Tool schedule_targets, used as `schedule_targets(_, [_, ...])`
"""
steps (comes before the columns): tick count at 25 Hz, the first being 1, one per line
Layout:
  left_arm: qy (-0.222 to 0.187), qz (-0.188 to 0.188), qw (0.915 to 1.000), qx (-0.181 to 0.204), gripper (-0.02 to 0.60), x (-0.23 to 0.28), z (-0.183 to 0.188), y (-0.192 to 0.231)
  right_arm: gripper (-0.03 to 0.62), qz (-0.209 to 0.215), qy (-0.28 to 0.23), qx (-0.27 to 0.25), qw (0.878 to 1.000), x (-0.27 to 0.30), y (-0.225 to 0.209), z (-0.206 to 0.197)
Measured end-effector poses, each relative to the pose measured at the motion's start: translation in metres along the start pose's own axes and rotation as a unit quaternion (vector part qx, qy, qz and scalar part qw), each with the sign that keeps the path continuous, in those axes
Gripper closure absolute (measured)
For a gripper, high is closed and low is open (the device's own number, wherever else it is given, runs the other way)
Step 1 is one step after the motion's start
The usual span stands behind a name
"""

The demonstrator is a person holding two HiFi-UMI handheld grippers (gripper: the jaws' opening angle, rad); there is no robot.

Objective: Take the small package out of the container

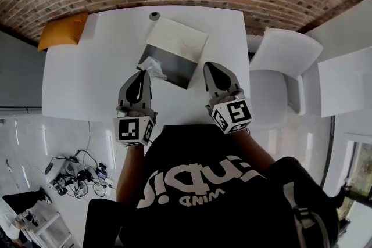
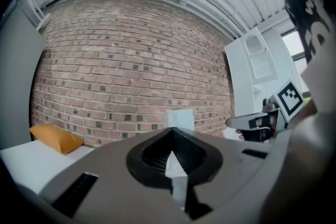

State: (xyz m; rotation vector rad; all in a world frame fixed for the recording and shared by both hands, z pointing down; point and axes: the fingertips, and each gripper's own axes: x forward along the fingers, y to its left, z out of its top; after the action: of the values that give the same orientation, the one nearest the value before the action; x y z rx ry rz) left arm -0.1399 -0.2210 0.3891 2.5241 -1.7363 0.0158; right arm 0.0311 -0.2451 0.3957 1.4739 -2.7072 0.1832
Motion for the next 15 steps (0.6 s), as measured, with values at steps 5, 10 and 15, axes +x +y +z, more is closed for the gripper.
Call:
schedule_targets(5, [0.009,0.005,0.9999,-0.008,0.574,-0.0003,-0.0006,0.0017,0.595,-0.001,-0.001,-0.002,1.0,0.0012,-0.0002,0.0008])
schedule_targets(10, [0.011,0.003,0.9999,-0.008,0.573,0.0022,-0.0033,0.0024,0.595,0.001,-0.001,-0.003,1.0,0.0038,-0.0004,0.0006])
schedule_targets(15, [0.031,0.006,0.9994,-0.013,0.573,0.0039,-0.0056,0.0027,0.595,0.003,0.001,-0.002,1.0,0.0062,0.0001,0.0008])
